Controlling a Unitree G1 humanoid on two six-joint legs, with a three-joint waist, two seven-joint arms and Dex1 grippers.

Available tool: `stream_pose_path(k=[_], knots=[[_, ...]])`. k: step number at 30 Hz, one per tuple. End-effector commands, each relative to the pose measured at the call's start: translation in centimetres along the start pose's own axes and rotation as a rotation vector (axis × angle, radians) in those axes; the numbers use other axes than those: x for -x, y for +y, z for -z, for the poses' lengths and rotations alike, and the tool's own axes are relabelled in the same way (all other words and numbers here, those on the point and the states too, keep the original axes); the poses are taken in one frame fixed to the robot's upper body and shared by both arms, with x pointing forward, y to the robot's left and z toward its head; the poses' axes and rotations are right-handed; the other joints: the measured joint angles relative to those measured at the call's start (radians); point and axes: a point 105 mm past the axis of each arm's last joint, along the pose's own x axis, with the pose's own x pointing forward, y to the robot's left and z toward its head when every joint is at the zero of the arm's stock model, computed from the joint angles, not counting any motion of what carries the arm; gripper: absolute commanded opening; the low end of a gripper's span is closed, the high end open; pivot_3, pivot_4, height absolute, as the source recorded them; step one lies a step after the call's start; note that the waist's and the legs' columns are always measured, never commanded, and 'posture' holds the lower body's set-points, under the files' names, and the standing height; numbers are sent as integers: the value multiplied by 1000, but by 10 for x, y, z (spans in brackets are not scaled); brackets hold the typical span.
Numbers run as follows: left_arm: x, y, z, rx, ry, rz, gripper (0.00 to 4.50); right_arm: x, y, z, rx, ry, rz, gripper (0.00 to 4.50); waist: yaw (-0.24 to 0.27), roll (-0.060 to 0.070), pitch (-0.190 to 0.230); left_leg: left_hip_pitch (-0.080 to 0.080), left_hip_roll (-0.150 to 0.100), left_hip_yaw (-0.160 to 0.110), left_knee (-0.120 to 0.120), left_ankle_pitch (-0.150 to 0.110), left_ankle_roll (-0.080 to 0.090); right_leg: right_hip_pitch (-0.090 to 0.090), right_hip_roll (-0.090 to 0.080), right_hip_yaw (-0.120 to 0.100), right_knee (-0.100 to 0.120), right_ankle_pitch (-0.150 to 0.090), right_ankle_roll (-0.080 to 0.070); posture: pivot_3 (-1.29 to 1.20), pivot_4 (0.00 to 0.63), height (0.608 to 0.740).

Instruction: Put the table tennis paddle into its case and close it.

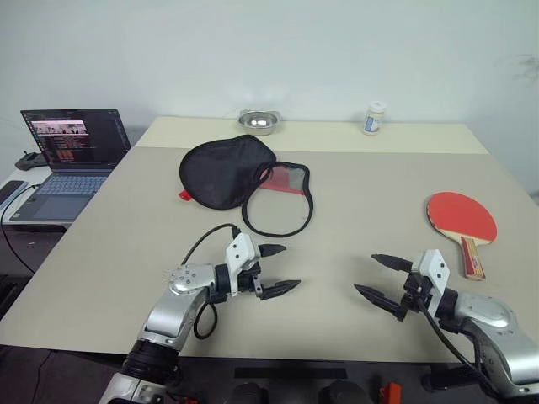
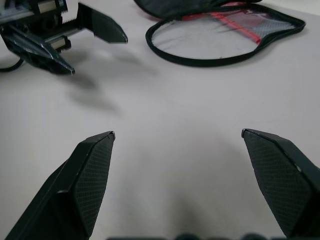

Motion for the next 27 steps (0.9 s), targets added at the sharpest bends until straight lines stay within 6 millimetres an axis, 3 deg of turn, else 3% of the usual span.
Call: stream_pose_path(k=[1, 4, 10, 16, 27], knots=[[-6, 1, -2, -41, -13, -5, 4500, 5, -1, -13, 28, -26, 10, 4468, 0, 0, 0, 0, 0, 0, 0, 0, 0, 0, 0, 0, 0, 0, 0, 0, 150, 740], [-7, 7, 0, -55, -14, -33, 4500, 6, 0, -12, 34, -19, 15, 4468, 1, 0, 0, 0, 0, 0, 1, 0, 0, 0, 0, 0, 0, 0, 0, 0, 150, 740], [-8, 13, -20, -63, -77, -41, 4500, 8, -6, -35, 53, -65, 31, 4468, 1, 0, 0, 0, 0, 0, 1, 0, 0, 0, 0, 0, 0, 0, 0, 0, 150, 740], [-11, 27, -37, -94, -107, -65, 4500, -2, 0, -47, 70, -101, -17, 4468, 1, 0, 0, 0, 0, 0, 1, 0, 0, 0, 1, 0, 0, 0, 0, 0, 150, 740], [-54, 54, -32, -68, -48, -79, 4500, -3, 17, -52, 59, -124, 7, 4468, 6, -2, 1, -1, -1, -1, 1, 0, 0, 0, 1, -1, -1, 0, 0, 0, 150, 740]])
